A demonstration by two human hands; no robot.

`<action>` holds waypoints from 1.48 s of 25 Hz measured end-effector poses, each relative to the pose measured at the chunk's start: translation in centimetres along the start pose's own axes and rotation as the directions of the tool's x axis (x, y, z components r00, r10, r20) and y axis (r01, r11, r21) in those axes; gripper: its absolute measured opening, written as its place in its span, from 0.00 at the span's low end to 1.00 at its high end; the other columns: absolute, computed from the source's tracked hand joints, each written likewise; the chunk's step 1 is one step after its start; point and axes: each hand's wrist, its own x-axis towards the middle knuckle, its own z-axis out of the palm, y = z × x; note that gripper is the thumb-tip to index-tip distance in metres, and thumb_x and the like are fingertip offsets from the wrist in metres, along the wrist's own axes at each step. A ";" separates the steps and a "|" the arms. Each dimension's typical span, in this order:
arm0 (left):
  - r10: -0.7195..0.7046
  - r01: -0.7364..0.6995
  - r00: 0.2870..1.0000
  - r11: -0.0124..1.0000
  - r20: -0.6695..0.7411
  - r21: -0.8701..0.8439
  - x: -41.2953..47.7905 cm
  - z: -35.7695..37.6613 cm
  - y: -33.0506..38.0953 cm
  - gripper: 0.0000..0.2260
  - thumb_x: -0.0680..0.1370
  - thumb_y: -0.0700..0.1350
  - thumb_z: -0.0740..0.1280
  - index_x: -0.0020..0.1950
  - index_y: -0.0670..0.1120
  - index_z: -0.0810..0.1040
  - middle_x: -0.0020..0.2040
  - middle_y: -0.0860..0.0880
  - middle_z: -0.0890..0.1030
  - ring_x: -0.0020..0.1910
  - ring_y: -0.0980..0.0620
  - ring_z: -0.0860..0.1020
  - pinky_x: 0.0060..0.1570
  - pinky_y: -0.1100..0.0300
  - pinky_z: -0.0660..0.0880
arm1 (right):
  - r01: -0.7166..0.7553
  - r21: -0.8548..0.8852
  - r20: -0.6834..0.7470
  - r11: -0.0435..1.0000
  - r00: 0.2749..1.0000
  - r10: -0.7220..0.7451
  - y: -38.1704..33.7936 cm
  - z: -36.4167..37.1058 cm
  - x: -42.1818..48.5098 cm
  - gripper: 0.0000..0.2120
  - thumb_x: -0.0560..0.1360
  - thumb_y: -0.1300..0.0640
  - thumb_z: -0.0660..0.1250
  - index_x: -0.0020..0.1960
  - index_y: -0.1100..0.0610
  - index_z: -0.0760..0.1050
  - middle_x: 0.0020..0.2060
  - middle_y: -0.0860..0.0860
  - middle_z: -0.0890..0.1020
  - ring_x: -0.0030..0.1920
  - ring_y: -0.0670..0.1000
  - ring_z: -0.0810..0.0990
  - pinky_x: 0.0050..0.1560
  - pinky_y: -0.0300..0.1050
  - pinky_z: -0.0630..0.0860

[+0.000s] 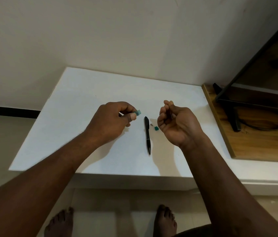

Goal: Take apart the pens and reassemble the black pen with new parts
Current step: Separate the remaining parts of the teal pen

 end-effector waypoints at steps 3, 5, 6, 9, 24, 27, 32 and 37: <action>-0.004 0.004 1.000 1.000 0.019 0.001 0.0 0.2 0.0 0.04 0.80 0.45 0.72 0.51 0.51 0.86 0.44 0.56 0.87 0.38 0.57 0.86 0.51 0.49 0.83 | -0.039 0.010 0.013 0.999 0.999 0.038 -0.3 -0.4 0.1 0.09 0.84 0.64 0.59 0.49 0.61 0.78 0.35 0.54 0.78 0.31 0.49 0.78 0.32 0.38 0.75; -0.002 0.002 1.000 1.000 0.026 0.006 0.0 0.3 -0.1 0.04 0.80 0.45 0.72 0.52 0.51 0.86 0.44 0.56 0.87 0.39 0.57 0.86 0.51 0.49 0.83 | -0.034 -0.089 0.000 0.995 0.999 0.035 -0.3 -0.6 0.3 0.09 0.82 0.63 0.58 0.46 0.60 0.76 0.34 0.53 0.76 0.28 0.49 0.75 0.30 0.38 0.71; -0.001 0.001 1.000 1.000 0.027 0.006 0.0 0.3 -0.2 0.04 0.80 0.46 0.72 0.52 0.52 0.86 0.44 0.56 0.87 0.39 0.57 0.86 0.51 0.49 0.83 | -0.025 -0.169 -0.016 0.985 1.000 0.022 -0.2 -0.6 0.3 0.08 0.81 0.63 0.58 0.47 0.59 0.75 0.34 0.53 0.76 0.28 0.48 0.73 0.29 0.38 0.69; 0.009 -0.009 0.999 1.000 0.032 0.017 0.0 0.5 -0.4 0.04 0.80 0.46 0.72 0.51 0.52 0.86 0.44 0.57 0.87 0.38 0.59 0.85 0.49 0.52 0.83 | -0.004 -0.443 -0.074 0.896 0.997 -0.032 0.5 -0.6 0.7 0.08 0.80 0.62 0.59 0.51 0.60 0.77 0.32 0.52 0.75 0.27 0.48 0.69 0.27 0.39 0.65; 0.025 -0.026 0.999 0.999 0.043 0.038 0.3 0.6 -0.8 0.03 0.80 0.47 0.72 0.51 0.54 0.86 0.44 0.58 0.86 0.38 0.61 0.84 0.44 0.59 0.81 | 0.091 -0.977 0.171 -0.193 0.876 -0.452 1.3 -3.2 3.3 0.14 0.70 0.42 0.80 0.40 0.49 0.80 0.37 0.42 0.79 0.39 0.44 0.77 0.34 0.43 0.70; 0.026 -0.027 0.999 0.999 0.041 0.037 0.2 0.6 -0.8 0.03 0.80 0.47 0.72 0.50 0.54 0.85 0.43 0.58 0.86 0.38 0.61 0.84 0.43 0.59 0.81 | 0.094 -0.970 0.186 -0.222 0.879 -0.440 1.4 -3.2 3.1 0.12 0.70 0.44 0.81 0.39 0.49 0.81 0.37 0.43 0.80 0.40 0.48 0.79 0.38 0.44 0.73; 0.028 -0.030 0.999 0.998 0.042 0.047 0.2 0.7 -0.8 0.03 0.80 0.47 0.72 0.51 0.53 0.86 0.43 0.58 0.86 0.38 0.61 0.84 0.44 0.59 0.81 | 0.108 -0.962 0.208 -0.250 0.884 -0.419 1.5 -3.1 3.1 0.10 0.73 0.46 0.79 0.42 0.52 0.83 0.40 0.48 0.84 0.41 0.50 0.80 0.41 0.45 0.75; 0.025 -0.027 0.999 0.999 0.042 0.046 0.3 0.7 -0.8 0.03 0.80 0.48 0.72 0.50 0.55 0.86 0.43 0.58 0.86 0.38 0.62 0.84 0.43 0.59 0.81 | 0.266 -0.957 0.189 0.118 0.877 -0.442 0.9 -1.9 2.5 0.13 0.76 0.47 0.77 0.40 0.55 0.82 0.33 0.44 0.83 0.37 0.45 0.80 0.35 0.41 0.71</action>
